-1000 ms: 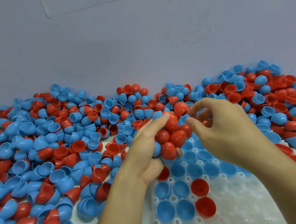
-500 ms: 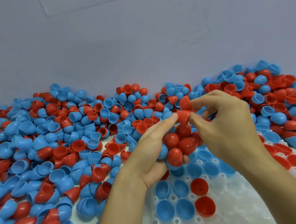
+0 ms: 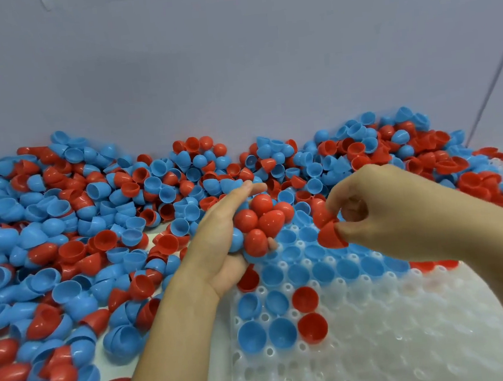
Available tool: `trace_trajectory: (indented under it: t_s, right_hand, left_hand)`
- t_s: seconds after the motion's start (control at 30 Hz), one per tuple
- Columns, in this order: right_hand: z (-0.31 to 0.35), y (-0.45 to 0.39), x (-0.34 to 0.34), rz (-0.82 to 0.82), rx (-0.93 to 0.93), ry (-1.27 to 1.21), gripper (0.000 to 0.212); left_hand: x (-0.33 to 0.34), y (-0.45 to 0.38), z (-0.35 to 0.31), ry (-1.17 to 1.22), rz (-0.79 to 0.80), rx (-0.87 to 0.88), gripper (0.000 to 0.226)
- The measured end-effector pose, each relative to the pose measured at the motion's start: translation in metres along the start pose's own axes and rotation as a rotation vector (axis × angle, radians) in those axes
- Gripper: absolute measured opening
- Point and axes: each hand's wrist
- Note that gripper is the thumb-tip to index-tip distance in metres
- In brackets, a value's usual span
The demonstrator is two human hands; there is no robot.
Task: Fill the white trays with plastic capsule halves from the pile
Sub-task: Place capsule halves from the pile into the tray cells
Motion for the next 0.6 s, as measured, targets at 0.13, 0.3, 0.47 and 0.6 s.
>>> trace_trajectory:
  t_s: [0.13,0.3,0.47,0.6]
  right_hand:
    - [0.005,0.016,0.018,0.163,0.073,0.167,0.013]
    - [0.015,0.029,0.052,0.244,0.123,0.194,0.014]
    - [0.011,0.036,0.066,0.181,0.155,0.141,0.015]
    - [0.007,0.04,0.069,0.139,0.152,0.078,0.017]
  left_hand:
    - [0.002,0.004,-0.002,-0.003,-0.022,0.016,0.03]
    - [0.008,0.009,-0.003,-0.015,-0.058,0.02,0.03]
    - [0.021,0.015,-0.007,-0.073,-0.076,0.047,0.027]
    - [0.039,0.022,-0.009,-0.104,-0.127,0.092,0.024]
Point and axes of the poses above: each hand's wrist, its own y-axis away from the middle knuckle, its own x-axis out of the palm, z = x × y, and after that the axes turned 13 degrees about -x, right-handed
